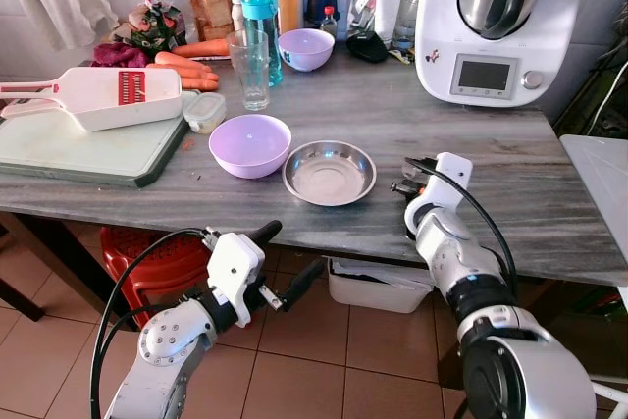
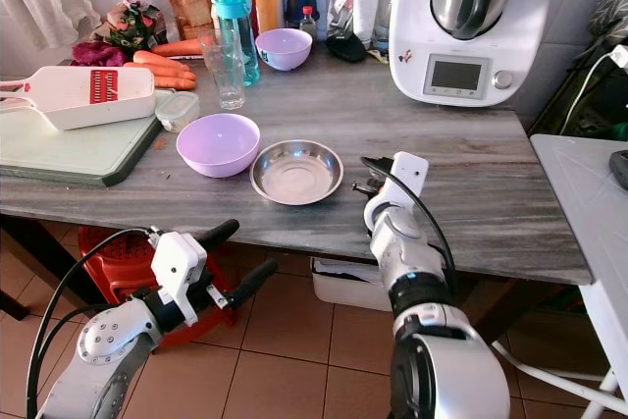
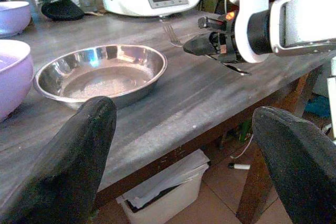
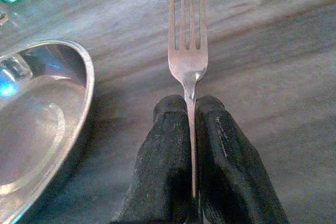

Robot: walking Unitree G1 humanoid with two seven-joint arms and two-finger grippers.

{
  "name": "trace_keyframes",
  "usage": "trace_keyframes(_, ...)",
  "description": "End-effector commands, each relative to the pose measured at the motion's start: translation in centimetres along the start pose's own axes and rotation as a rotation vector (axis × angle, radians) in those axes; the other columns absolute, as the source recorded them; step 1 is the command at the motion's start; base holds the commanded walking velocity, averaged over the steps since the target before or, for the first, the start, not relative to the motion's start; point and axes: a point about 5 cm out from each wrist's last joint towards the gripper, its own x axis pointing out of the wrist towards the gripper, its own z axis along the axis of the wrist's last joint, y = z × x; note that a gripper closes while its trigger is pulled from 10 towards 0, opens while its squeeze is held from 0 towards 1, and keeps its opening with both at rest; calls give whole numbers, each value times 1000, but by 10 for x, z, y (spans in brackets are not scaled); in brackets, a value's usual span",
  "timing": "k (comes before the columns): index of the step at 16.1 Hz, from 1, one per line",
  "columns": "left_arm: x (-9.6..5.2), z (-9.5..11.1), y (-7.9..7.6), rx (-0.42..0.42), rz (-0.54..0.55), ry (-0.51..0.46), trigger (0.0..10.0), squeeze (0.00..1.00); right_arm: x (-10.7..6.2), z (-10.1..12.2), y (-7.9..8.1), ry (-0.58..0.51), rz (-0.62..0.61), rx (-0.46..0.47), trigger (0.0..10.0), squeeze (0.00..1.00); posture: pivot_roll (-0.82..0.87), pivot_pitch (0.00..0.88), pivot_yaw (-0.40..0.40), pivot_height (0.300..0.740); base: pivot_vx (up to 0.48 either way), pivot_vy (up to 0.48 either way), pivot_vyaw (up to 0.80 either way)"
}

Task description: Setting the table

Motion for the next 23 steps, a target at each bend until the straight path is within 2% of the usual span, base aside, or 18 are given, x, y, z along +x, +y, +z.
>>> trace_keyframes(1, 0, 3, 0, 17, -1, 1, 10000, 0, 2, 6, 5, -15, 21, 0, 10000, 0, 96, 70, 19, 740, 0, 0, 0)
trace_keyframes(7, 0, 3, 0, 12, 9, 3, 10000, 0, 3, -4, 5, 32, 32, -8, 10000, 0, 102, 72, 17, 740, 0, 0, 0)
trace_keyframes(13, 1, 3, -1, 12, 9, 3, 10000, 0, 3, -7, 3, 40, 33, -60, 10000, 0, 103, 76, 18, 740, 0, 0, 0)
trace_keyframes(14, 1, 3, -2, 11, 8, 3, 10000, 0, 3, -8, 3, 42, 30, -63, 10000, 1000, 103, 76, 18, 740, 0, 0, 0)
trace_keyframes(23, 3, 3, 0, 17, 17, 3, 10000, 0, 4, -2, 1, 6, 19, -62, 10000, 1000, 106, 60, 14, 740, 0, 0, 0)
